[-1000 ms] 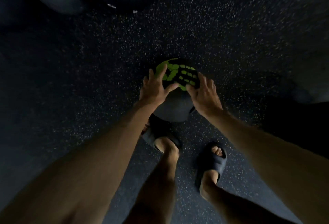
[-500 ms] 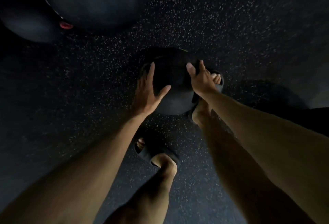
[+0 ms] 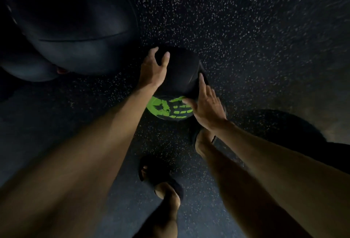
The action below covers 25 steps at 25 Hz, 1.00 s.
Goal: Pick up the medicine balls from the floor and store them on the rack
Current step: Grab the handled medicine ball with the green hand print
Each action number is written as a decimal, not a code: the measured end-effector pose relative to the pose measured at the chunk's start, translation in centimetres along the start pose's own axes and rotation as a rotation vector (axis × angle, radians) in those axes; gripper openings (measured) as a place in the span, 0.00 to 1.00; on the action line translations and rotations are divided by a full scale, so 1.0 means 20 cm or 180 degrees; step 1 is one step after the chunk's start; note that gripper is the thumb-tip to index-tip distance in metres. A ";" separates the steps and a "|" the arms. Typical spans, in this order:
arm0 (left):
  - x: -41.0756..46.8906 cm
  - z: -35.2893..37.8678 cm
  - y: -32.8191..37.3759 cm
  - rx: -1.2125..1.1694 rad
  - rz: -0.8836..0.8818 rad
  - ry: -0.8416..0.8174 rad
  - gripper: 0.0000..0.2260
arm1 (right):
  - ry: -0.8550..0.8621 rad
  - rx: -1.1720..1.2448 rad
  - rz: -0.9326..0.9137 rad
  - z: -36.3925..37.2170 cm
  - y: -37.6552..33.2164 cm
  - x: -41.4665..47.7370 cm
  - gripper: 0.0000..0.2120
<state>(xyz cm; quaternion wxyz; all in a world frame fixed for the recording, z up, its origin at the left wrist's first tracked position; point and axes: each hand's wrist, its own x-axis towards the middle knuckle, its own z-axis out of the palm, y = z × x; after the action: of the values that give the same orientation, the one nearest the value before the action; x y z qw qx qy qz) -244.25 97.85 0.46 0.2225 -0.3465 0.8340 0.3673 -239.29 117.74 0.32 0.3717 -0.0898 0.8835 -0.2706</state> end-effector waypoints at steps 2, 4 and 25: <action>-0.03 -0.02 -0.02 0.0168 0.0456 0.0029 0.26 | -0.0036 0.0089 0.0100 -0.10 -0.01 0.13 0.42; -0.09 0.01 -0.06 0.0541 0.0910 0.0119 0.29 | -0.0027 0.0215 0.0366 -0.19 0.00 0.28 0.39; 0.56 -0.37 0.26 0.0698 0.1373 0.0171 0.28 | 0.0920 0.0662 0.0880 -0.68 -0.60 1.24 0.34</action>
<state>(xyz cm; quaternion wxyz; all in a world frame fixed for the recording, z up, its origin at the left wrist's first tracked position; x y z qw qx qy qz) -256.33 90.02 0.43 0.1530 -0.1438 0.9292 0.3041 -266.97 104.40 -0.43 0.2820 0.1106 0.8988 -0.3168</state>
